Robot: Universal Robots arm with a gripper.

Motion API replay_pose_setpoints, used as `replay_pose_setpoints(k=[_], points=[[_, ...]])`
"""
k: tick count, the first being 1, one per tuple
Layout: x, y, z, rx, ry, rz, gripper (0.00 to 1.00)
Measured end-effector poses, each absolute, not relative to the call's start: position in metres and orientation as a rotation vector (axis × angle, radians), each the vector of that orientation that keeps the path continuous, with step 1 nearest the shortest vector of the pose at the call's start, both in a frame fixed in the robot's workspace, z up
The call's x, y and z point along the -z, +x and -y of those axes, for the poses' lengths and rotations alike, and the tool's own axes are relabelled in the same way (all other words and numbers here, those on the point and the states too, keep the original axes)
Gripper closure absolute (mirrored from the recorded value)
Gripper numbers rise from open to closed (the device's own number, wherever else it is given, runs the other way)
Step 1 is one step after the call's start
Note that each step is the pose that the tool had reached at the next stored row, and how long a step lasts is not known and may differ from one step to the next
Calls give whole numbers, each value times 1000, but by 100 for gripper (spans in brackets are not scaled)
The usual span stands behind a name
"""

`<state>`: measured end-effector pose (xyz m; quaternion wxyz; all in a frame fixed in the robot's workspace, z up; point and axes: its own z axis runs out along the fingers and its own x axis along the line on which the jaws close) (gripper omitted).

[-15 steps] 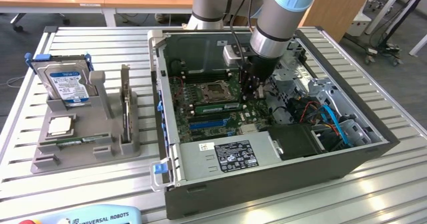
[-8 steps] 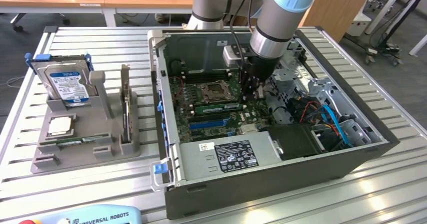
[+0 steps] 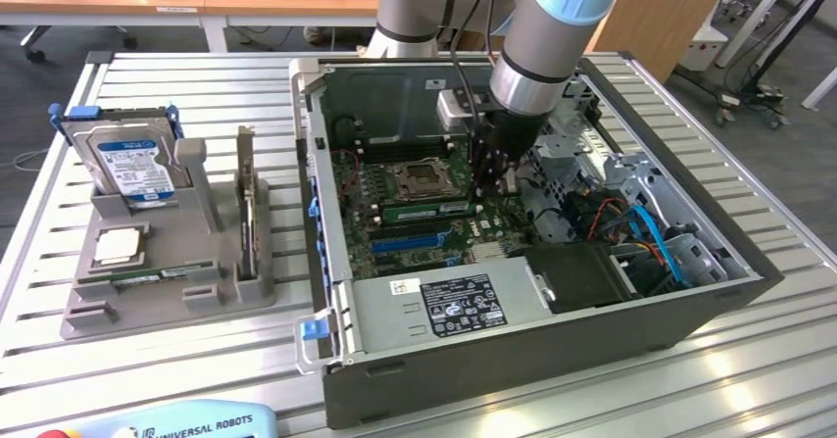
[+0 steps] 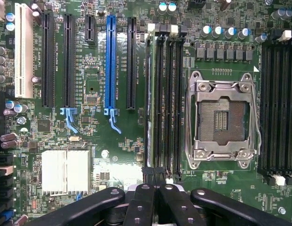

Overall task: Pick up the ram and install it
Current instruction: 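Press down the ram until it locks into place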

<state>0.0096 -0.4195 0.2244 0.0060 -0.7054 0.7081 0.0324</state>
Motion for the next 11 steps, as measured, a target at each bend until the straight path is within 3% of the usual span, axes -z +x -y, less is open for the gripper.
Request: replay_pose_setpoints(k=[11], points=[[-223,10,419,-102,-2208,-2216,90]])
